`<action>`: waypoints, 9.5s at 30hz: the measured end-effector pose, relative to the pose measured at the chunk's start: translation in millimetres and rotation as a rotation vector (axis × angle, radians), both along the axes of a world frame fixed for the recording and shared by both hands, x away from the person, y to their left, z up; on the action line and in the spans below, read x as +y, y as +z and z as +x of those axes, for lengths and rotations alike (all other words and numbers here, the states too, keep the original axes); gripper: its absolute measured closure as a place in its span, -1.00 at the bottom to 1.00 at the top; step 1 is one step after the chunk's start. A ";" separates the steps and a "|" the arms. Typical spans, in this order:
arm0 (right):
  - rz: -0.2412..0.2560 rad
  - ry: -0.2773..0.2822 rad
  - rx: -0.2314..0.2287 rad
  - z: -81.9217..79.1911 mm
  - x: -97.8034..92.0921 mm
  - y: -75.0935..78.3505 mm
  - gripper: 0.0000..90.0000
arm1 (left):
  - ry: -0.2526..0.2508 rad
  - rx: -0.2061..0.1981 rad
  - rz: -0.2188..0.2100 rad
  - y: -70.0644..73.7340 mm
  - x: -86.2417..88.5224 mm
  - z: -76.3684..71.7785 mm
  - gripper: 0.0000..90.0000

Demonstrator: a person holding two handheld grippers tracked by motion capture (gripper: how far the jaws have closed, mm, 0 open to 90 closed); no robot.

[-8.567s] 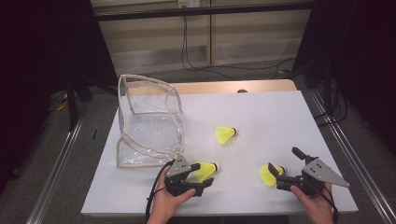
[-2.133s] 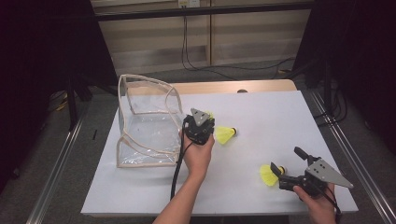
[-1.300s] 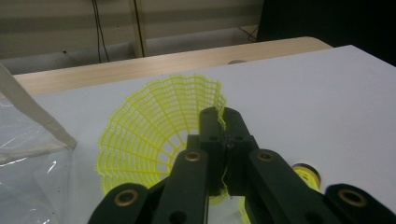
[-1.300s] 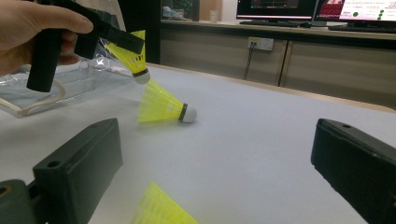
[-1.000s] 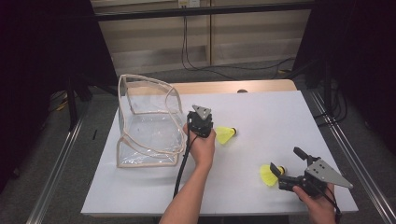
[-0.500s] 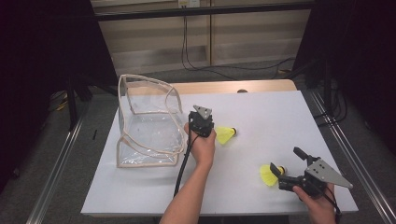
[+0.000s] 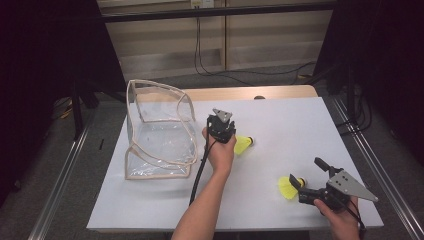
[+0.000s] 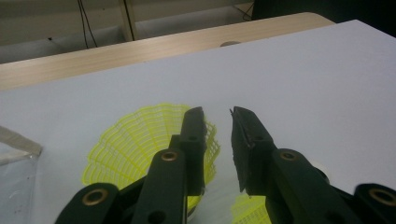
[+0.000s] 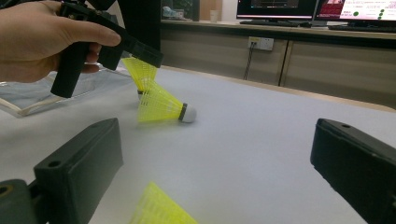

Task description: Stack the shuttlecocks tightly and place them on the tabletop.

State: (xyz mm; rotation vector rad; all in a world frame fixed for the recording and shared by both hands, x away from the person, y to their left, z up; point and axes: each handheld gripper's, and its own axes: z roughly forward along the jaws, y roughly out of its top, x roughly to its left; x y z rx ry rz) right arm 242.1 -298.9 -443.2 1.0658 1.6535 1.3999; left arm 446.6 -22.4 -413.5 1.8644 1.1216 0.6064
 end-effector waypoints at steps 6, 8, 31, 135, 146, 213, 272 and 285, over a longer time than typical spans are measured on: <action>-0.001 -0.002 0.000 0.2 -0.4 -0.1 -0.96 | -0.025 0.010 -0.023 4.2 -5.4 3.9 0.69; 0.000 -0.002 0.000 0.2 -0.4 -0.2 -0.96 | -0.037 0.017 -0.018 3.5 -7.7 4.5 0.70; -0.002 -0.005 0.001 -0.1 -1.2 -0.3 -0.96 | -0.056 0.060 -0.059 3.0 -13.7 13.2 0.87; -0.005 -0.003 0.007 -0.2 -2.9 -1.6 -0.96 | -0.028 0.044 -0.022 -1.8 -17.7 37.5 0.06; -0.009 -0.003 0.007 -0.6 -3.1 -1.6 -0.96 | -0.052 0.073 -0.011 -6.4 -17.4 38.3 0.15; -0.017 0.000 0.005 -0.2 -1.8 -1.2 -0.96 | -0.053 0.100 -0.045 2.6 2.3 39.1 0.97; -0.026 0.003 -0.002 -0.6 -1.3 -0.5 -0.95 | -0.077 0.116 -0.102 7.4 14.1 21.0 0.50; -0.025 0.002 -0.003 -1.1 -0.3 0.1 -0.95 | -0.095 0.122 -0.155 21.9 14.7 4.7 0.01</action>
